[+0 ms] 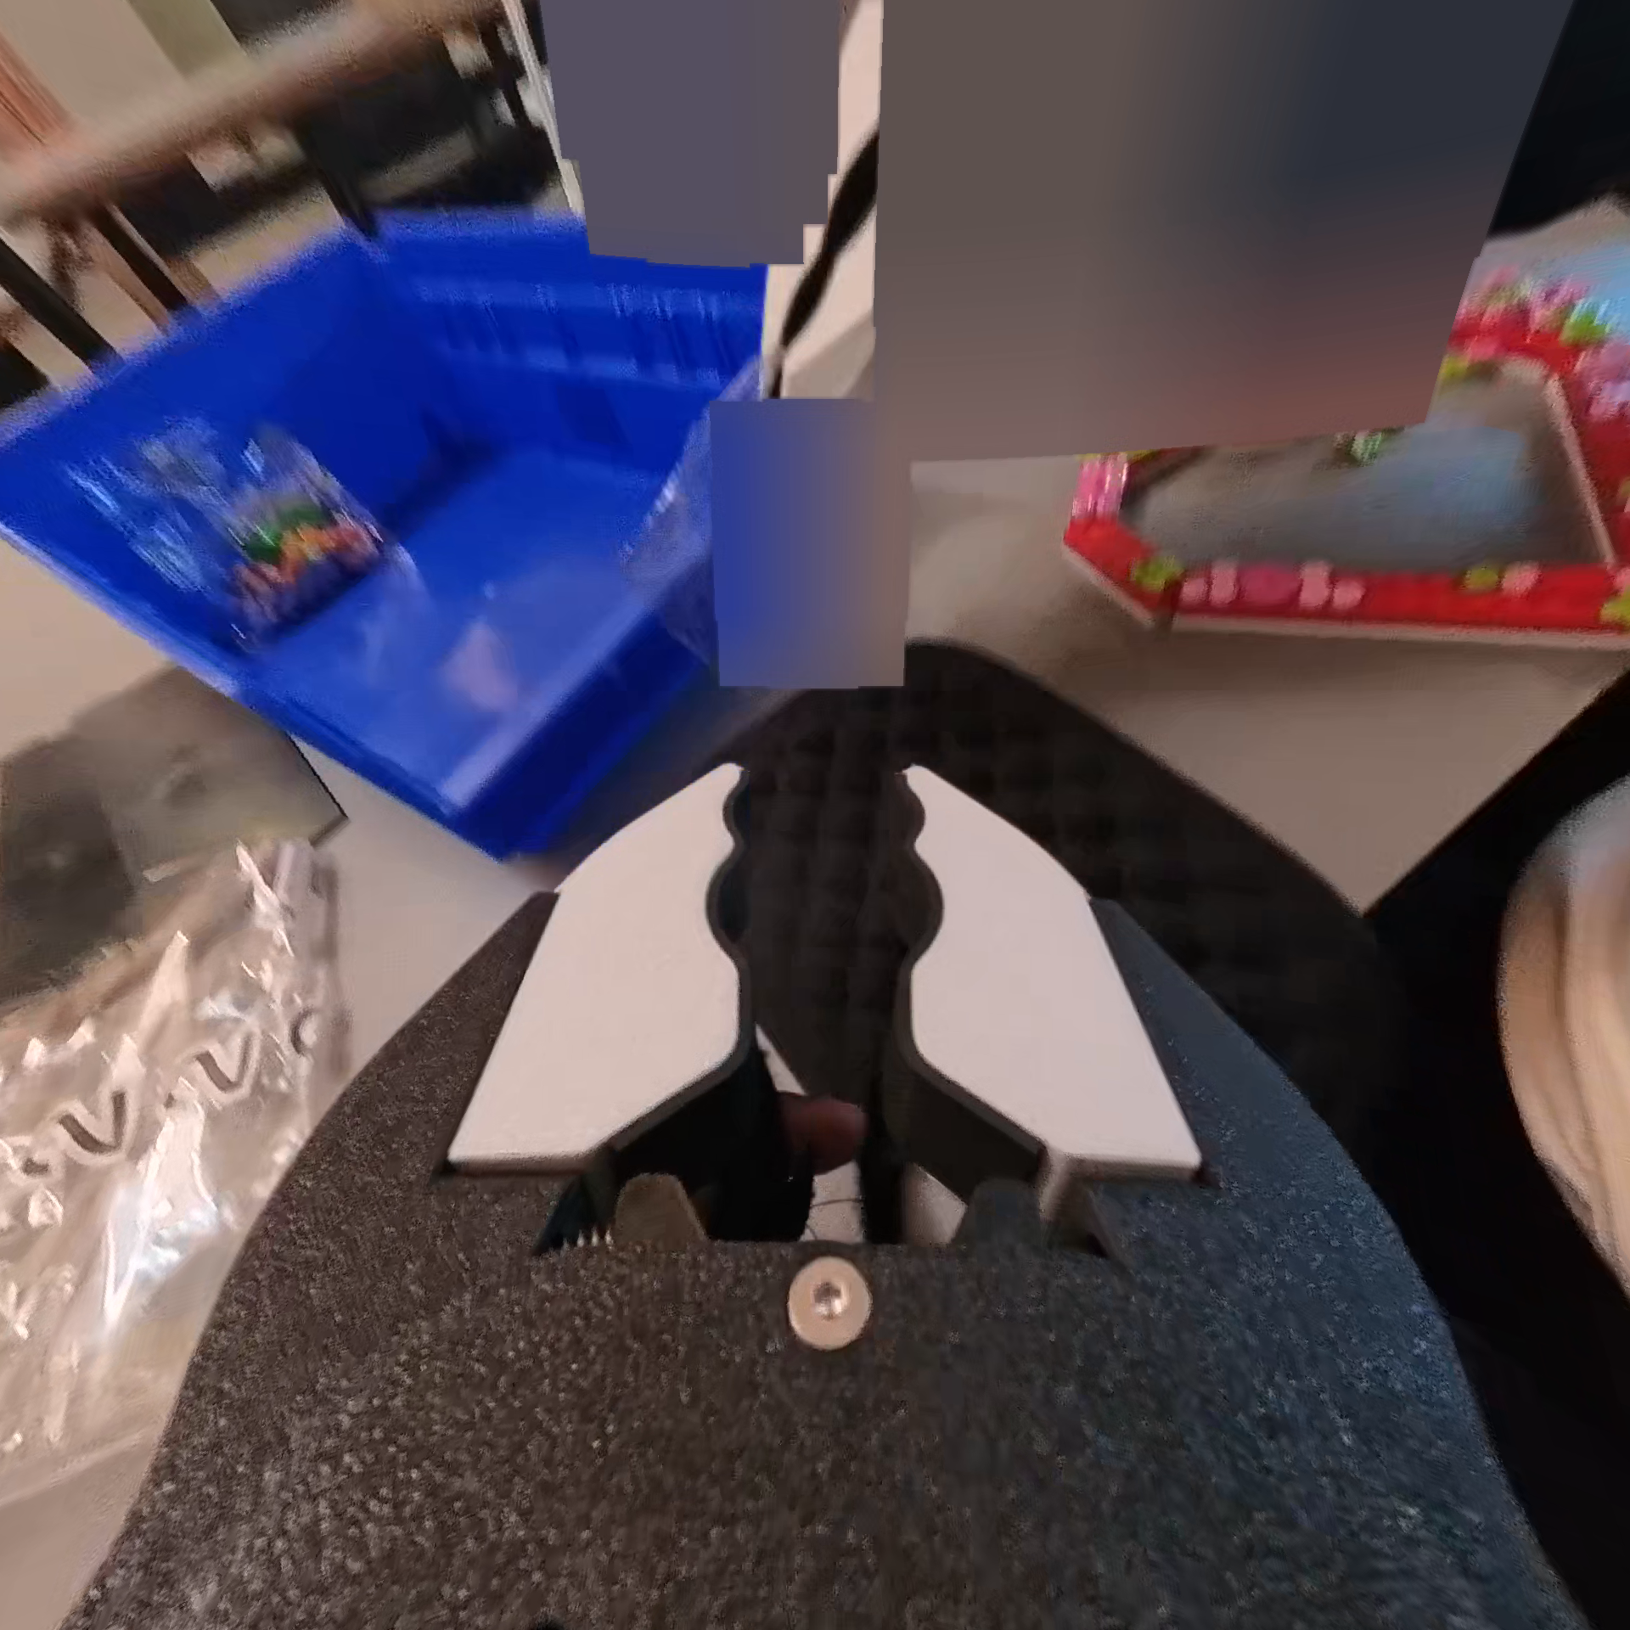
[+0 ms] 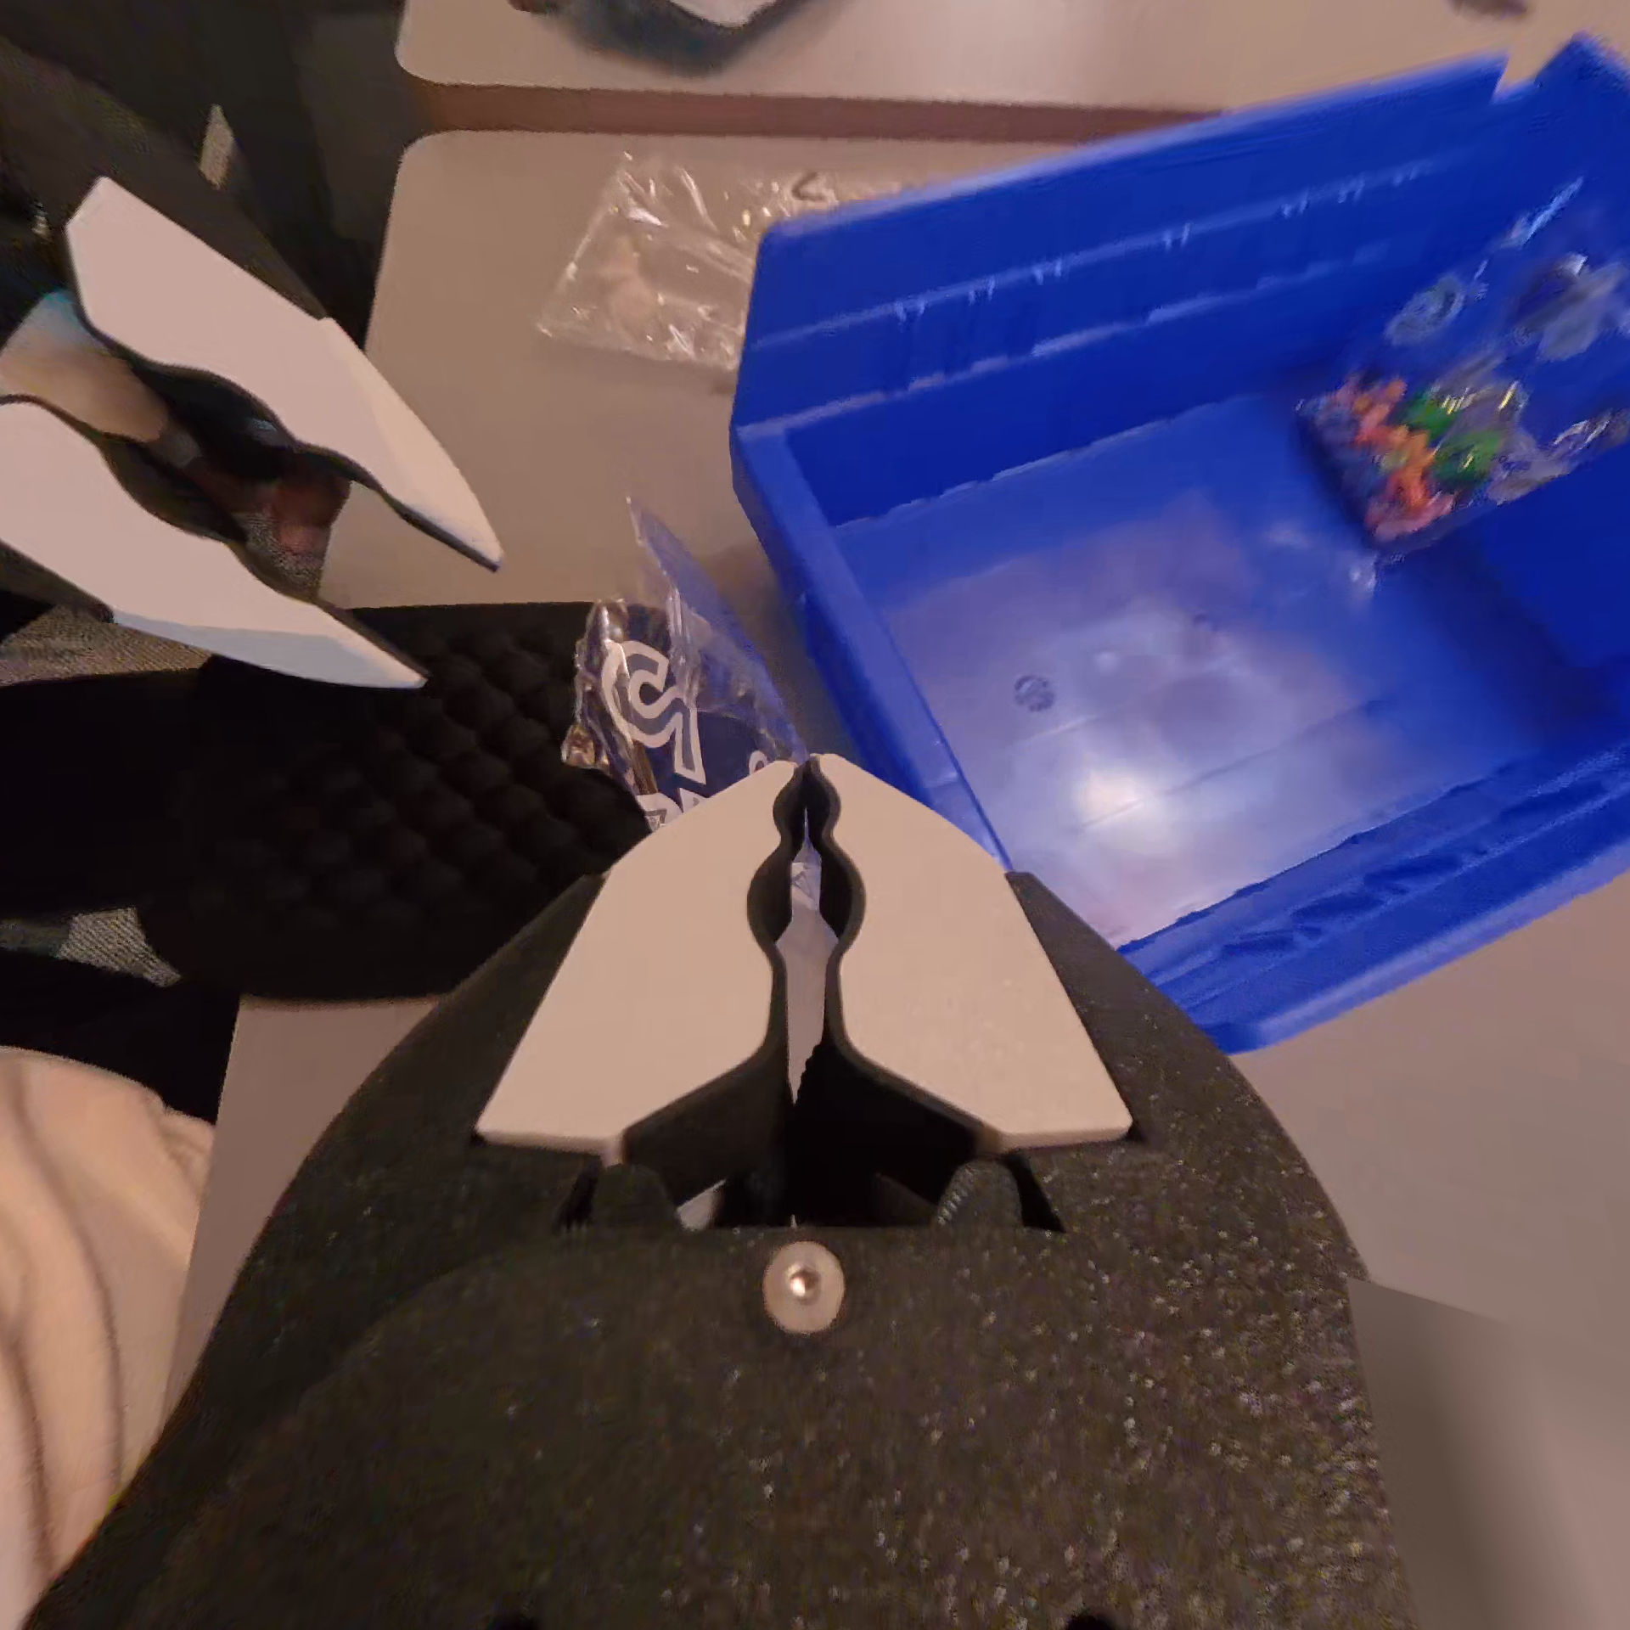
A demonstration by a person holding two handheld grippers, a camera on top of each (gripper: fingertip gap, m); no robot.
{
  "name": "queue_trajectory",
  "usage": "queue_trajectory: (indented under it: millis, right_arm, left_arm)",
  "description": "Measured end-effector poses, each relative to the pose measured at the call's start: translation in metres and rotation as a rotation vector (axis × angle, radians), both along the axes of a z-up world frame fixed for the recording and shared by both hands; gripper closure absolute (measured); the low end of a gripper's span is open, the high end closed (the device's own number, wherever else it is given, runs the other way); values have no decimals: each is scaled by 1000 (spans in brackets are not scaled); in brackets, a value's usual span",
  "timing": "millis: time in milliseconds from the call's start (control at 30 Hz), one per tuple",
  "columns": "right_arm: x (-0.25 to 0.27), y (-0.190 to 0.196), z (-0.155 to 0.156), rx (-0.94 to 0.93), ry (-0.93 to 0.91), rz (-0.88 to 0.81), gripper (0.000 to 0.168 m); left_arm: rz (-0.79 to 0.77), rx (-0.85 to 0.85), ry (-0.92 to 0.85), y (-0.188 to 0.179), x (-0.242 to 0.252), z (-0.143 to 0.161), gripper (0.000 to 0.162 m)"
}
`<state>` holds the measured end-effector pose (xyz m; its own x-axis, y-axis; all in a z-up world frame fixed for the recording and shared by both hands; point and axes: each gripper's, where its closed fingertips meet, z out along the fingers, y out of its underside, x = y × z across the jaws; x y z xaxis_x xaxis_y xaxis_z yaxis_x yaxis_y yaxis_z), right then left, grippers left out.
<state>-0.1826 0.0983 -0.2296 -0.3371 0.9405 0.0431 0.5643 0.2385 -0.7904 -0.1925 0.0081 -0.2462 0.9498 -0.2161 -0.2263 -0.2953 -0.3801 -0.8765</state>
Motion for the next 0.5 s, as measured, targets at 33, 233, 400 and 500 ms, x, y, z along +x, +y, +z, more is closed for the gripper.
queue_trajectory:
  millis: [33, 233, 400, 500]
  right_arm:
    - [-2, 0, -7, -15, -4, -18, 168]
    - [-14, -5, -35, -54, -12, -70, 168]
    - [-15, -6, -44, 17, -15, -42, 158]
    - [-14, -1, -38, 33, 13, -43, 149]
  left_arm:
    - [2, -51, -8, -2, -2, -12, 131]
    - [-14, -43, -98, 0, 15, -31, 125]
    - [78, -11, -138, 7, 11, -29, 126]
    - [139, -4, -161, 7, 6, -29, 127]
